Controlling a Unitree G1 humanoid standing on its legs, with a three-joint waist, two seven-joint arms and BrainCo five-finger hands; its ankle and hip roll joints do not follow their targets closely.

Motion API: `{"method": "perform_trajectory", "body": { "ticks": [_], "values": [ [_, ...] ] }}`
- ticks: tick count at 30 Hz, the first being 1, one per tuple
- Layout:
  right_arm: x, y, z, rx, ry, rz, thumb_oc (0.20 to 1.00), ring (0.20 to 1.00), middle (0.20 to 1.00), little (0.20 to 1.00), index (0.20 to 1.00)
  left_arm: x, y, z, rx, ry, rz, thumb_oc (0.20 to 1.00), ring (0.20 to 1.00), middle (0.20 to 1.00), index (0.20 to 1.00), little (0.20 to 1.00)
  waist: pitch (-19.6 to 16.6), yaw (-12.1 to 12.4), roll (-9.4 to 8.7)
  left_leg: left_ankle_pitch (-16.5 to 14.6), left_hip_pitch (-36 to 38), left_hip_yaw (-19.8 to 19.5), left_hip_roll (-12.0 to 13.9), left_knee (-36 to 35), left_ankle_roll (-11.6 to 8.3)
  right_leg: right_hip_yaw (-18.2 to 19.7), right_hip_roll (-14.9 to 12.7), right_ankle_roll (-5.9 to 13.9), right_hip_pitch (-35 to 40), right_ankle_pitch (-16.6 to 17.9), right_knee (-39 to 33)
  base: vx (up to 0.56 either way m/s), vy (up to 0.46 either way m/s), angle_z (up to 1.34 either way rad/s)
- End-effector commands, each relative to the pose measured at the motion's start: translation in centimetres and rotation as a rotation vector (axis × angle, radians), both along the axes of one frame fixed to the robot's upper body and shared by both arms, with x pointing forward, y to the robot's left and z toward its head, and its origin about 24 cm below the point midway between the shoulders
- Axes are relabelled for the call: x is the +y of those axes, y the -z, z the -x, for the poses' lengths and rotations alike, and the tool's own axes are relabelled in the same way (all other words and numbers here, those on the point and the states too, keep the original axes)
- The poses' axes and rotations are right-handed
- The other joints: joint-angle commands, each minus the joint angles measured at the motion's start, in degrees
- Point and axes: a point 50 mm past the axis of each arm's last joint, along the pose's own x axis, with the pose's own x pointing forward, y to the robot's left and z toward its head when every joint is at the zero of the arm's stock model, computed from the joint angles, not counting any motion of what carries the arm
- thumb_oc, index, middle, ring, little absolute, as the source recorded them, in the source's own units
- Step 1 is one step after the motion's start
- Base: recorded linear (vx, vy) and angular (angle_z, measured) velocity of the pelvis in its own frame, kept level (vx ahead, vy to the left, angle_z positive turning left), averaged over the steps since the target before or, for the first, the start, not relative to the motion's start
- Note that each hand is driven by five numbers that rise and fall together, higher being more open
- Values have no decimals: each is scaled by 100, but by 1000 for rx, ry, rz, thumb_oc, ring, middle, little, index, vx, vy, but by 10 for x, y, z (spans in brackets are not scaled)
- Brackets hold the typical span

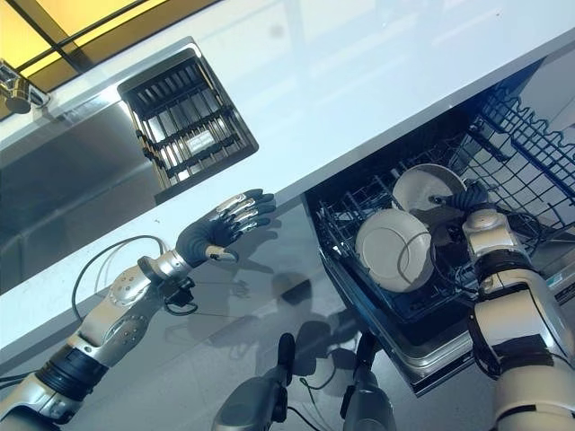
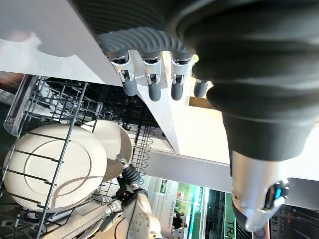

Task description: Pick up plates and place into dishwasher.

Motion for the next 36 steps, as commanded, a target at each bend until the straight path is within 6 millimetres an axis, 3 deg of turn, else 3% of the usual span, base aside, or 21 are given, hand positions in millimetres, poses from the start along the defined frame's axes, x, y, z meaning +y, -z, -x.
{"method": "perform_trajectory", "body": {
  "ticks": [1,10,14,18,24,28,36],
  "values": [
    [4,-40,-3,-277,91,28,1000,1000,1000,1000,1000,-14,-19,5,-91,69,64,1000,1000,1000,1000,1000,40,90,-75,-622,-68,278,-202,63,135,-48,-333,462,30,-688,213,63,114,-6],
    [12,6,15,-322,323,88,1000,1000,1000,1000,1000,-35,-3,12,-55,76,116,1000,1000,1000,1000,1000,-267,-110,-166,-795,260,425,-191,123,213,156,-310,488,291,-749,224,45,90,-2],
    [8,33,23,-228,346,39,1000,1000,1000,1000,1000,-43,1,14,-31,101,144,1000,1000,1000,1000,1000,-291,-158,-183,-1081,220,565,-237,708,274,176,-410,423,305,-886,487,-31,105,-14],
    [3,48,25,-162,342,-33,1000,1000,1000,1000,1000,-50,-2,10,-24,122,169,1000,1000,1000,1000,1000,-29,-168,-219,-1570,-192,644,-208,1986,388,94,-601,248,13,-1345,1596,-116,82,-5],
    [2,65,29,-128,369,-134,1000,1000,1000,1000,1000,-54,-7,2,-54,101,156,1000,1000,1000,1000,1000,460,-198,-212,-2444,-1067,560,-240,3800,729,270,-688,-53,-827,-2223,3623,-120,22,-2],
    [2,62,25,-120,407,-191,1000,1000,1000,1000,1000,-57,-9,2,-69,105,166,1000,1000,1000,1000,1000,667,-169,-122,-2678,-1656,464,-342,4591,891,398,-853,-140,-1454,-2492,4541,-126,24,-3],
    [5,75,25,-30,432,-328,1000,1000,1000,1000,1000,-62,-8,3,-80,107,177,1000,1000,1000,1000,1000,810,-112,10,-2908,-2185,390,-409,5328,1014,520,-951,-266,-2016,-2755,5302,-56,13,-2]
  ]
}}
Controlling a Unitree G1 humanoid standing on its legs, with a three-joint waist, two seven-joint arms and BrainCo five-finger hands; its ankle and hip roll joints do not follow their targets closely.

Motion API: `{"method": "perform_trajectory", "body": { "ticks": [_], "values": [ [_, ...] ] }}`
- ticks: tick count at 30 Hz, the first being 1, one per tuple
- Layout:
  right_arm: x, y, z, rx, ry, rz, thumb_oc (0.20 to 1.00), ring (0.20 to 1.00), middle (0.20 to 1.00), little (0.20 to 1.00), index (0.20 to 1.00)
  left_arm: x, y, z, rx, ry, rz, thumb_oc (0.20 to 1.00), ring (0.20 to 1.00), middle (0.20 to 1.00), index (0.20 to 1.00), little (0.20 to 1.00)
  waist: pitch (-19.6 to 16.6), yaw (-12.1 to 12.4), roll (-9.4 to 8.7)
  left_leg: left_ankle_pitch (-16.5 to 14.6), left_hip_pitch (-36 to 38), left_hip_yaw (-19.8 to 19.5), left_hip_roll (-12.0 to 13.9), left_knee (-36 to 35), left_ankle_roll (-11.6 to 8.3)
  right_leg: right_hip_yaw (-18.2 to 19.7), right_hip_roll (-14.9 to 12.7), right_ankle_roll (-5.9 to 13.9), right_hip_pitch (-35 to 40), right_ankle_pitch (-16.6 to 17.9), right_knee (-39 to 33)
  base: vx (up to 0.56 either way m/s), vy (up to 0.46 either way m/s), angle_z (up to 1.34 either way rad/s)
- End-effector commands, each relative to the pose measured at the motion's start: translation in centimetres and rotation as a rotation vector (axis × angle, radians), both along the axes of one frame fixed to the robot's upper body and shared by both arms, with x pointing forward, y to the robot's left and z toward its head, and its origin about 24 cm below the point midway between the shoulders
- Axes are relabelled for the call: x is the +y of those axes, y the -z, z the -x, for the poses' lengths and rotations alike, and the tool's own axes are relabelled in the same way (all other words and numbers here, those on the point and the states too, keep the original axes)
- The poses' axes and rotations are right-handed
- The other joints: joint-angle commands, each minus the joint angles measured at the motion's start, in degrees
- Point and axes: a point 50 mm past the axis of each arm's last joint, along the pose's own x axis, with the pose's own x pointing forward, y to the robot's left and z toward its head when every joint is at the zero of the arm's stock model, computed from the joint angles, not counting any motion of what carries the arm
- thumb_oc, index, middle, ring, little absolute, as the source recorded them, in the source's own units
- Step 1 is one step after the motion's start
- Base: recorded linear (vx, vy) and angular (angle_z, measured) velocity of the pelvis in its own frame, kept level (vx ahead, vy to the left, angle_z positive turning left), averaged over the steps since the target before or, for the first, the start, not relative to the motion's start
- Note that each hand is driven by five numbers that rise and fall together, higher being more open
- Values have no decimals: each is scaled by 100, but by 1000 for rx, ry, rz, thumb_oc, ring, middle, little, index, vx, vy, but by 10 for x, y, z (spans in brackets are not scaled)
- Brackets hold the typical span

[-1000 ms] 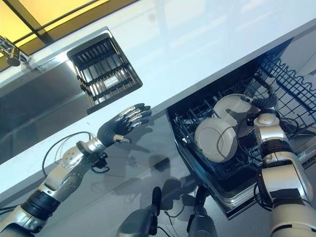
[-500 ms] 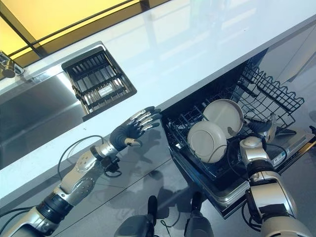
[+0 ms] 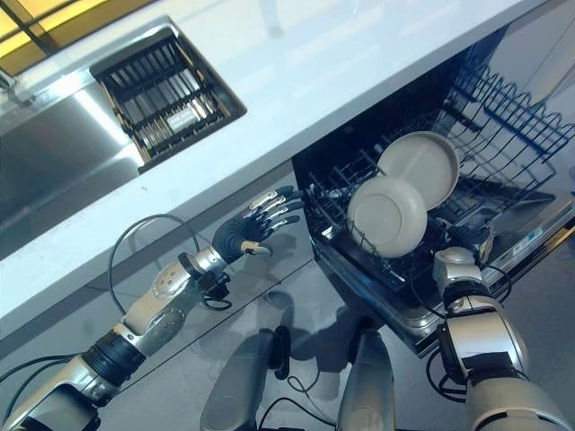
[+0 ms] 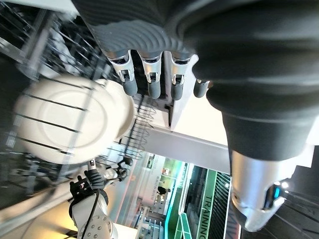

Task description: Pick up plates and place into dishwasher.

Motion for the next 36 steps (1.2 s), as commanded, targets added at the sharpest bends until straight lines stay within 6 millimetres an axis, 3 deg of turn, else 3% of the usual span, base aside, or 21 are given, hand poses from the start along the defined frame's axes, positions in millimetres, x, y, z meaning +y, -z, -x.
{"method": "perform_trajectory", "body": {
  "ticks": [1,4,8,12,14,21,28,31,35,36],
  "values": [
    [-3,-3,-2,-18,-29,-98,1000,1000,1000,1000,1000,-17,-15,16,-101,59,104,1000,1000,1000,1000,1000,76,62,232,-596,113,214,-204,203,543,70,53,-367,246,-467,251,-2,-20,6],
    [2,6,-3,5,-93,-204,1000,1000,1000,1000,1000,-18,-14,16,-98,63,102,1000,1000,1000,1000,1000,85,103,258,-588,58,188,-231,252,540,56,53,-401,199,-491,318,-4,-22,1],
    [21,2,-18,-89,-368,-367,1000,1000,1000,1000,1000,-13,-15,14,-91,75,87,1000,1000,1000,1000,1000,77,199,228,-539,11,113,-244,269,516,-15,43,-467,194,-520,381,10,-68,-2],
    [33,-22,-32,-222,-611,-354,1000,1000,1000,1000,1000,-4,-17,11,-82,74,61,1000,1000,1000,1000,1000,35,286,120,-493,15,59,-216,205,508,-108,46,-494,241,-532,362,38,-92,-5],
    [38,-39,-39,-287,-701,-339,1000,1000,1000,1000,1000,1,-17,9,-71,66,47,1000,1000,1000,1000,1000,0,332,64,-662,49,-6,-194,291,484,-95,70,-445,271,-696,489,99,-95,-9],
    [54,-98,-58,-468,-885,-375,1000,1000,1000,1000,1000,13,-23,4,-59,58,19,1000,1000,1000,1000,1000,-85,477,-77,-642,-18,-110,-164,295,474,-209,92,-467,259,-737,553,29,-80,1],
    [74,-151,-68,-667,-1038,-523,1000,1000,1000,1000,1000,24,-28,-1,-39,42,15,1000,1000,1000,1000,1000,-152,655,-110,-564,-73,-226,-231,226,453,-298,105,-482,233,-769,605,30,-72,4],
    [74,-164,-68,-744,-1048,-555,1000,1000,1000,1000,1000,29,-31,-2,-39,50,7,1000,1000,1000,1000,1000,-184,718,-106,-529,-61,-257,-273,142,438,-358,79,-471,275,-764,560,21,-60,14],
    [71,-168,-68,-765,-1015,-552,1000,1000,1000,1000,1000,32,-32,-2,-33,46,-2,1000,1000,1000,1000,1000,-217,780,-112,-465,-41,-315,-303,55,429,-417,84,-483,332,-744,506,-1,-50,12],
    [70,-169,-68,-768,-1006,-550,1000,1000,1000,1000,1000,33,-33,-2,-32,43,-1,1000,1000,1000,1000,1000,-209,800,-109,-294,-70,-292,-292,-31,446,-490,66,-545,320,-610,434,-42,-42,18]
  ]
}}
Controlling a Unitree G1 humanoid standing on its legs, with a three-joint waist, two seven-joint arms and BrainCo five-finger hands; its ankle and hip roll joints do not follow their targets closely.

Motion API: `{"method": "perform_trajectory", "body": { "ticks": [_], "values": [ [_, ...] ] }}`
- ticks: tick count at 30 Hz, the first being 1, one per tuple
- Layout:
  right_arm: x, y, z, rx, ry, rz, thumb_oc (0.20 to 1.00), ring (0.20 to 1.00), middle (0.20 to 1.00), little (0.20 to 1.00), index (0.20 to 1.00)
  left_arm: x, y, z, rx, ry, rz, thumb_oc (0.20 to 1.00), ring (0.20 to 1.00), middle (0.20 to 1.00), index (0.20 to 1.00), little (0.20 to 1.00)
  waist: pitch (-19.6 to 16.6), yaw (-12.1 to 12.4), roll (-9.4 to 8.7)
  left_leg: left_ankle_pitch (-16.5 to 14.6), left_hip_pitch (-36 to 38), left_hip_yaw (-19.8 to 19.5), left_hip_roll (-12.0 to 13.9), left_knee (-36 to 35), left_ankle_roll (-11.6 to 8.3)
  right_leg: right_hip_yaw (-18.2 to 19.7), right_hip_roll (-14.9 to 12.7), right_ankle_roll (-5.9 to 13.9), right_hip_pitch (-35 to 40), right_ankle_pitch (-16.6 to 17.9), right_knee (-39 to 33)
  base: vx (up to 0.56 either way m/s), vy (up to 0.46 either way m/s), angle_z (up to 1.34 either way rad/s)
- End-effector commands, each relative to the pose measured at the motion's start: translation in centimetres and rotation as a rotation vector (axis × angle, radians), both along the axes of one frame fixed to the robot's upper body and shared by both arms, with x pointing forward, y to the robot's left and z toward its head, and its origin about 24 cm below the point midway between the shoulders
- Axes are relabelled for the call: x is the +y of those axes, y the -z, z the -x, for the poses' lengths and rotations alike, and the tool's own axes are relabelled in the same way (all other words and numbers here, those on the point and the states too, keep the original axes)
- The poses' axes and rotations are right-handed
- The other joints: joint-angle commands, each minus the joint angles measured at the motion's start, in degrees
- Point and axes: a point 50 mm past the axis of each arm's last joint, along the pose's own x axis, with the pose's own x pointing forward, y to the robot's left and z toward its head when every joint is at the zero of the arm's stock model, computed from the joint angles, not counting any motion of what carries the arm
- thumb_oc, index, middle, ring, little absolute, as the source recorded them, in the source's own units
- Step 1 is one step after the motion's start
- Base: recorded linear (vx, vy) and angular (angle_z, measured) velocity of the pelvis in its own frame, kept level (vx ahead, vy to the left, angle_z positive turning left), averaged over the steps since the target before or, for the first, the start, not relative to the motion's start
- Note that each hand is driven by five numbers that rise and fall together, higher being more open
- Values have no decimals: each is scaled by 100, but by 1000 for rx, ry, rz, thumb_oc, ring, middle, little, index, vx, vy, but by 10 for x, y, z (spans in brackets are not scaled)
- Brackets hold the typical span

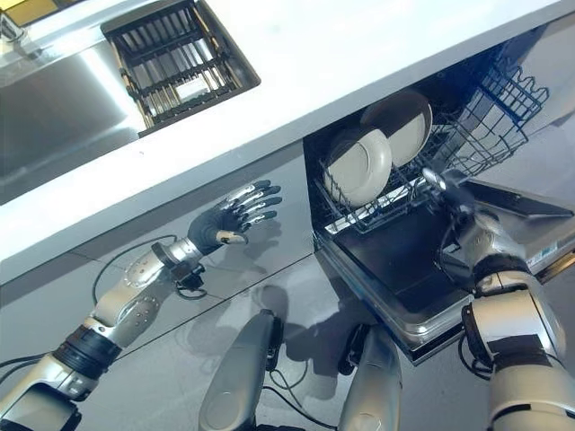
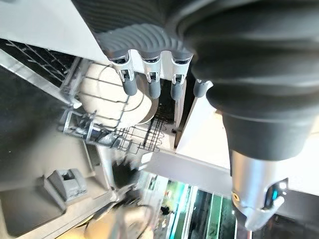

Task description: Pick up plates and place into dishwasher.

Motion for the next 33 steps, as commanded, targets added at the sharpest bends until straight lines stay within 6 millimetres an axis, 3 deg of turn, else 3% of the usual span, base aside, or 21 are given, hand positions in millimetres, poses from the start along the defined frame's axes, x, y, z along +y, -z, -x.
{"method": "perform_trajectory", "body": {
  "ticks": [1,7,8,11,14,17,19,21,22,24,29,33],
  "values": [
    [40,-82,-21,-337,-129,-87,1000,1000,1000,1000,1000,-5,-18,9,-63,59,68,1000,1000,1000,1000,1000,-100,279,81,-29,311,424,-216,-648,728,242,261,-196,461,-132,-291,-37,-42,14],
    [33,-104,-18,-425,-60,-88,1000,1000,1000,1000,1000,3,-15,10,-58,53,69,1000,1000,1000,1000,1000,-134,344,67,36,332,389,-227,-765,698,177,295,-218,562,-93,-451,15,-32,18],
    [31,-104,-18,-422,-40,-79,1000,1000,1000,1000,1000,3,-14,11,-56,58,66,1000,1000,1000,1000,1000,-164,351,50,-141,382,350,-234,-699,677,239,323,-161,610,-245,-393,55,-11,15],
    [25,-93,-18,-362,27,-22,1000,1000,1000,1000,1000,1,-11,13,-67,79,56,1000,1000,1000,1000,1000,-195,348,5,10,377,421,-197,-780,701,151,316,-223,629,-81,-531,-53,23,5],
    [16,-74,-16,-276,116,56,1000,1000,1000,1000,1000,-3,-10,15,-82,91,59,1000,1000,1000,1000,1000,-226,300,-46,-3,457,487,-149,-809,721,178,354,-232,708,-41,-629,-72,67,-2],
    [6,-40,-11,-154,229,196,1000,1000,1000,1000,1000,-9,-6,16,-89,98,62,1000,1000,1000,1000,1000,-308,189,-127,-4,659,591,-67,-964,732,235,417,-211,892,36,-866,-31,99,-10],
    [4,-7,-4,-52,309,287,1000,1000,1000,1000,1000,-18,0,15,-98,100,55,1000,1000,1000,1000,1000,-372,41,-195,-24,878,697,10,-1087,737,314,469,-174,1082,111,-1076,-4,137,-9],
    [2,4,-1,-21,331,305,1000,1000,1000,1000,1000,-20,1,15,-99,98,56,1000,1000,1000,1000,1000,-394,-5,-213,-29,959,736,32,-1138,739,345,488,-160,1150,138,-1155,2,106,-17],
    [-4,23,8,36,406,383,1000,1000,1000,1000,1000,-26,3,17,-101,101,58,1000,1000,1000,1000,1000,-452,-123,-258,-58,1112,827,72,-1217,743,409,526,-123,1290,196,-1327,-4,132,-17],
    [-10,41,21,58,532,459,1000,1000,1000,1000,1000,-35,8,19,-106,99,45,1000,1000,1000,1000,1000,-514,-306,-302,-114,1306,958,133,-1284,743,485,567,-67,1466,262,-1514,-4,182,-20],
    [-11,71,56,54,866,730,1000,1000,1000,1000,1000,-47,26,26,-70,64,14,1000,1000,1000,1000,1000,-618,-739,-314,-204,1708,1195,216,-1445,767,779,701,84,1742,380,-1832,41,169,-28],
    [-31,105,89,197,1004,747,1000,1000,1000,1000,1000,-49,34,32,-59,73,25,1000,1000,1000,1000,1000,-661,-929,-263,-228,1816,1293,208,-1505,795,950,739,152,1779,429,-1936,33,108,-29]
  ]
}}
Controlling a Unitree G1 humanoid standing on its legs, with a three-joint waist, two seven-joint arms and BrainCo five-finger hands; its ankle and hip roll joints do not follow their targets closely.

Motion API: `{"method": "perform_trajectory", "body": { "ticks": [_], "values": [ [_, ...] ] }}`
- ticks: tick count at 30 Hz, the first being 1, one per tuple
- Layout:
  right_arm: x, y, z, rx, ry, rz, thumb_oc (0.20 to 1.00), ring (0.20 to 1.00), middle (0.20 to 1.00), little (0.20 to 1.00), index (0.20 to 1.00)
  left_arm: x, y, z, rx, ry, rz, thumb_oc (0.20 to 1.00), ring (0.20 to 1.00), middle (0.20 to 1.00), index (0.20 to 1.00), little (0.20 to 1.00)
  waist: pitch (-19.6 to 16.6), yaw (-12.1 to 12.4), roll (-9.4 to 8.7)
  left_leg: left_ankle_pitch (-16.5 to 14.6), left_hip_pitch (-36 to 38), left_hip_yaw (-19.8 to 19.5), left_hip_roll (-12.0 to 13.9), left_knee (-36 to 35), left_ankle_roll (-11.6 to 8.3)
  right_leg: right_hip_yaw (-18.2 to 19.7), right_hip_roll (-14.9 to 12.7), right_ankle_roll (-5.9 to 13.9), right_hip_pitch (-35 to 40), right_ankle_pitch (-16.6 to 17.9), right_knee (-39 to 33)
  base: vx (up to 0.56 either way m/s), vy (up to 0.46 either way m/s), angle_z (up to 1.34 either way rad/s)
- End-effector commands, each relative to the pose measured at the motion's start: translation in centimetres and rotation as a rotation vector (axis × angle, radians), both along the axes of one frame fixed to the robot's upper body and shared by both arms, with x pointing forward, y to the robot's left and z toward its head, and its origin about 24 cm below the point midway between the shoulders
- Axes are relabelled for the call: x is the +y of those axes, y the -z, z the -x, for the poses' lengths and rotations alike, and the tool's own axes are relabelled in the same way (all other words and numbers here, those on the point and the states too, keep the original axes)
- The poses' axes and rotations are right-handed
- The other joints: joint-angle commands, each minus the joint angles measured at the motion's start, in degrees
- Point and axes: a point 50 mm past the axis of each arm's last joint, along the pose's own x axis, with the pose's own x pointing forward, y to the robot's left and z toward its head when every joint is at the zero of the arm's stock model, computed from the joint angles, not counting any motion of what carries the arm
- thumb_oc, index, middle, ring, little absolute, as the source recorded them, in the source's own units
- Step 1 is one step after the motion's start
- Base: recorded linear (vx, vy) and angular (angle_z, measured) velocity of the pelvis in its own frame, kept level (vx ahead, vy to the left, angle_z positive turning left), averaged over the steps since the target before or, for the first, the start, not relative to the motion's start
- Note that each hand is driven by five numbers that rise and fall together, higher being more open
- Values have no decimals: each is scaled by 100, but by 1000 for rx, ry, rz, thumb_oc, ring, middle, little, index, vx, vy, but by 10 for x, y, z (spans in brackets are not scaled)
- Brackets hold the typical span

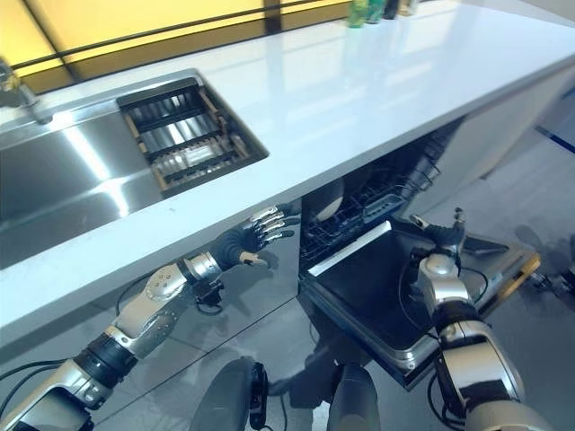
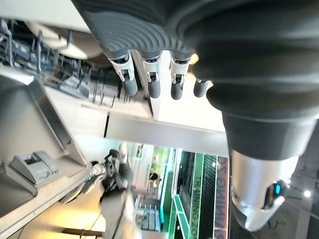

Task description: Pick up plates and place into dishwasher.

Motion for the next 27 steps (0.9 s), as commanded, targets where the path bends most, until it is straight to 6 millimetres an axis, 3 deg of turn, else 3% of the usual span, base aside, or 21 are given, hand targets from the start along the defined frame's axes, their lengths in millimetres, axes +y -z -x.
{"method": "perform_trajectory", "body": {
  "ticks": [1,3,8,11,16,17,18,21,24,25,27],
  "values": [
    [-31,7,28,-16,190,17,1000,1000,1000,1000,1000,-18,-7,21,-75,64,115,1000,1000,1000,1000,1000,147,-73,303,-253,416,211,-30,-514,286,103,321,-437,505,-315,-270,3,75,-24],
    [-46,32,51,69,253,-69,1000,1000,1000,1000,1000,-19,-8,22,-72,66,121,1000,1000,1000,1000,1000,191,-94,350,-292,382,221,-49,-450,316,153,326,-446,452,-336,-213,0,50,-14],
    [-59,70,87,191,310,-276,1000,1000,1000,1000,1000,-20,-12,23,-73,76,123,1000,1000,1000,1000,1000,322,-63,462,-283,203,195,-143,-322,331,172,308,-488,255,-358,-69,-16,-2,-4],
    [-60,80,96,200,322,-373,1000,1000,1000,1000,1000,-18,-17,24,-84,86,129,1000,1000,1000,1000,1000,436,-30,545,-251,26,155,-206,-236,330,152,284,-519,69,-375,62,-76,-47,-4],
    [-56,83,90,146,284,-525,1000,1000,1000,1000,1000,-19,-23,25,-98,101,139,1000,1000,1000,1000,1000,593,46,666,-230,-241,64,-291,-68,328,117,262,-587,-211,-443,327,-48,-36,7],
    [-51,80,77,71,234,-654,1000,1000,1000,1000,1000,-18,-27,24,-103,98,144,1000,1000,1000,1000,1000,704,115,715,-241,-425,1,-349,78,333,91,230,-635,-402,-483,515,-42,-34,6],
    [-51,80,76,71,233,-654,1000,1000,1000,1000,1000,-18,-27,24,-104,98,145,1000,1000,1000,1000,1000,697,112,714,-245,-443,0,-350,89,333,92,228,-635,-421,-489,527,-92,-86,7],
    [-34,67,44,-102,103,-859,1000,1000,1000,1000,1000,-19,-34,21,-108,99,145,1000,1000,1000,1000,1000,847,234,747,-272,-796,-74,-397,370,354,34,173,-681,-757,-530,827,-98,-102,12],
    [-8,36,-2,-283,-195,-1064,1000,1000,1000,1000,1000,-21,-41,17,-114,125,134,1000,1000,1000,1000,1000,942,366,772,-256,-1092,-139,-455,553,346,-44,130,-718,-1030,-563,1051,-106,-105,6],
    [-7,34,-4,-291,-209,-1072,1000,1000,1000,1000,1000,-21,-41,17,-114,125,133,1000,1000,1000,1000,1000,944,367,773,-256,-1110,-142,-457,563,346,-47,126,-719,-1048,-567,1064,-80,-76,4],
    [12,7,-30,-427,-462,-1181,1000,1000,1000,1000,1000,-19,-43,14,-121,140,124,1000,1000,1000,1000,1000,968,431,783,-234,-1218,-169,-468,618,337,-81,101,-734,-1161,-579,1154,-64,-62,-2]
  ]
}}
